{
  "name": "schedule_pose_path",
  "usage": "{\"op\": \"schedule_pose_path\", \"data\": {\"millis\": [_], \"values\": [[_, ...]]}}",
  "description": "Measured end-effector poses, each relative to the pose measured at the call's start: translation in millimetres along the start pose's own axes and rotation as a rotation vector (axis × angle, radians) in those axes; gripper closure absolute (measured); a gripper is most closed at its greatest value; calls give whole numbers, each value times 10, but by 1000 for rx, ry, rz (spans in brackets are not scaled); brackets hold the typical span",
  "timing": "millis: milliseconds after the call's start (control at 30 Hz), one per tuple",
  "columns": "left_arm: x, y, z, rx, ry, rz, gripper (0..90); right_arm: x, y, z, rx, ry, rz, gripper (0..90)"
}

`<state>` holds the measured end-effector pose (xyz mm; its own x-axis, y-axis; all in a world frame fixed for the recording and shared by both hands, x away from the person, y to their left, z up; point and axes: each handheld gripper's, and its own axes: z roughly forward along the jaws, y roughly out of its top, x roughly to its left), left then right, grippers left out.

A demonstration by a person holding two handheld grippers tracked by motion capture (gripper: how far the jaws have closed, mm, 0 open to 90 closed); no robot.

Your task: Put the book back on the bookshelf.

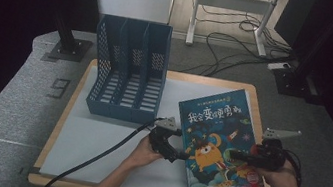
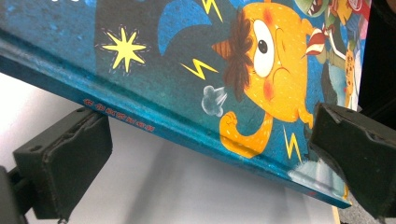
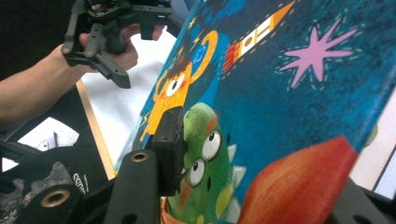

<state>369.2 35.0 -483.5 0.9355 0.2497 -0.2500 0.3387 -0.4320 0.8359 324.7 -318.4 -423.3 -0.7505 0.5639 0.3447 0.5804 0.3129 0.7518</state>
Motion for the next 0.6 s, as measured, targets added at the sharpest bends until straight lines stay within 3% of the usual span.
{"op": "schedule_pose_path", "data": {"millis": [67, 100, 233, 600], "values": [[-1, 0, 0, 1, 1, 1, 0, -4, -5, 4, -1, -3, 2, 553], [-1, 1, 0, -1, 0, -1, 0, -14, -22, 22, 21, -32, 9, 503], [-5, 14, -4, -12, -4, -1, 0, -45, -82, 46, 56, -49, 19, 470], [-28, 81, -22, -23, -24, 3, 0, -143, -242, 111, 86, -109, 62, 390]]}}
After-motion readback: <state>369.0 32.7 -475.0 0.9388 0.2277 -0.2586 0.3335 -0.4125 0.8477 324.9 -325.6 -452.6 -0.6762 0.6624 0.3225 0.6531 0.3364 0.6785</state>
